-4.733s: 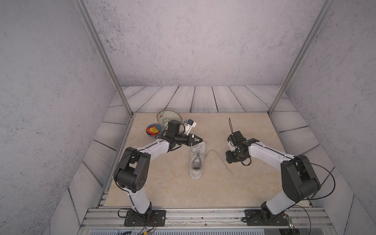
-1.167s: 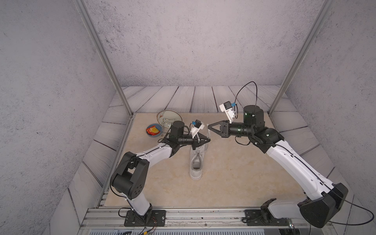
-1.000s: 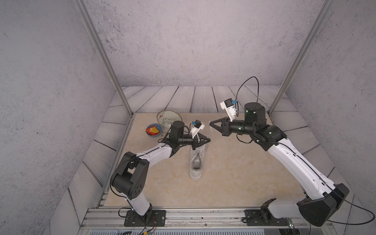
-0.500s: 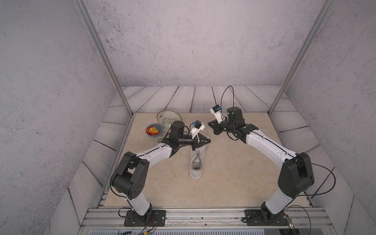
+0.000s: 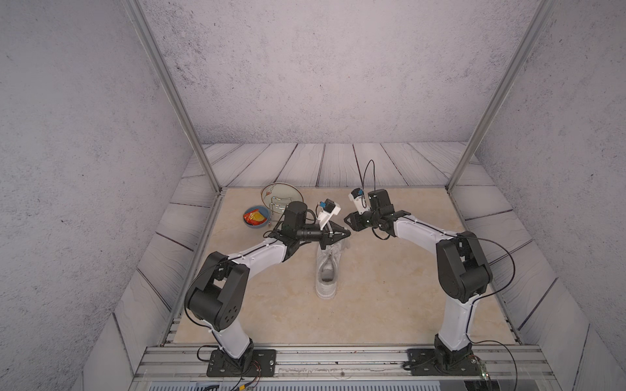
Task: Tie the shoes
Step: Cross the shoelace with the shoelace.
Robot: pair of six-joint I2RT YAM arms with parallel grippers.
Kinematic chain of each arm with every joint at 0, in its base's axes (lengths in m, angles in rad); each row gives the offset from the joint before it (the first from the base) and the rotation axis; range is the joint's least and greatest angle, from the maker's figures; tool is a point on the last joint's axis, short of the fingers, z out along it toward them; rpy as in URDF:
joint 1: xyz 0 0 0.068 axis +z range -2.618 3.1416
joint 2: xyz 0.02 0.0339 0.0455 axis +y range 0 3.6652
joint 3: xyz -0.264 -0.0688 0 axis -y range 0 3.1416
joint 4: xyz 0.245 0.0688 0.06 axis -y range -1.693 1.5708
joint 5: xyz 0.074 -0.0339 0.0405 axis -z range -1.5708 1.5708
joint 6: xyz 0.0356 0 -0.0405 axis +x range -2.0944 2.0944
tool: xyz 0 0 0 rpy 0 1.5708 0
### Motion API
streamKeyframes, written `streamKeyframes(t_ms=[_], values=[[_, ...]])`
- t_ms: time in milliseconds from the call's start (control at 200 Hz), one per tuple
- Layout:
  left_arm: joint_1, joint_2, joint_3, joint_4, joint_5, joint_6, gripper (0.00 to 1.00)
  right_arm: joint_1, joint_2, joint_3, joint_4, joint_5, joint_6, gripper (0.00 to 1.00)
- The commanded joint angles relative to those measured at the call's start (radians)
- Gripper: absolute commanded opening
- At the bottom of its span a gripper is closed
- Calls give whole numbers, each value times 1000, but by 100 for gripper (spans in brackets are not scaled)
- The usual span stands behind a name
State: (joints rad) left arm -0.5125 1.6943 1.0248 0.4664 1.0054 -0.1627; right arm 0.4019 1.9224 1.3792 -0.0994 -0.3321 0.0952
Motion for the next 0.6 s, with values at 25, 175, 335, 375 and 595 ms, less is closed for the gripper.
streamKeyframes(t_ms=[25, 175, 335, 375, 595], values=[[3, 26, -2, 19, -24, -31, 0, -46, -27, -55, -27, 35, 38, 47], [6, 25, 0, 12, -28, -31, 0, -55, -202, -232, 50, 33, 15, 53], [8, 25, 6, 8, -29, -34, 0, -55, -340, -421, 147, -61, 30, 42], [8, 24, 6, 5, -30, -34, 0, -54, -356, -460, 186, -117, 43, 39], [8, 27, 9, 0, -28, -34, 0, -45, -327, -558, 412, -348, 132, 35]])
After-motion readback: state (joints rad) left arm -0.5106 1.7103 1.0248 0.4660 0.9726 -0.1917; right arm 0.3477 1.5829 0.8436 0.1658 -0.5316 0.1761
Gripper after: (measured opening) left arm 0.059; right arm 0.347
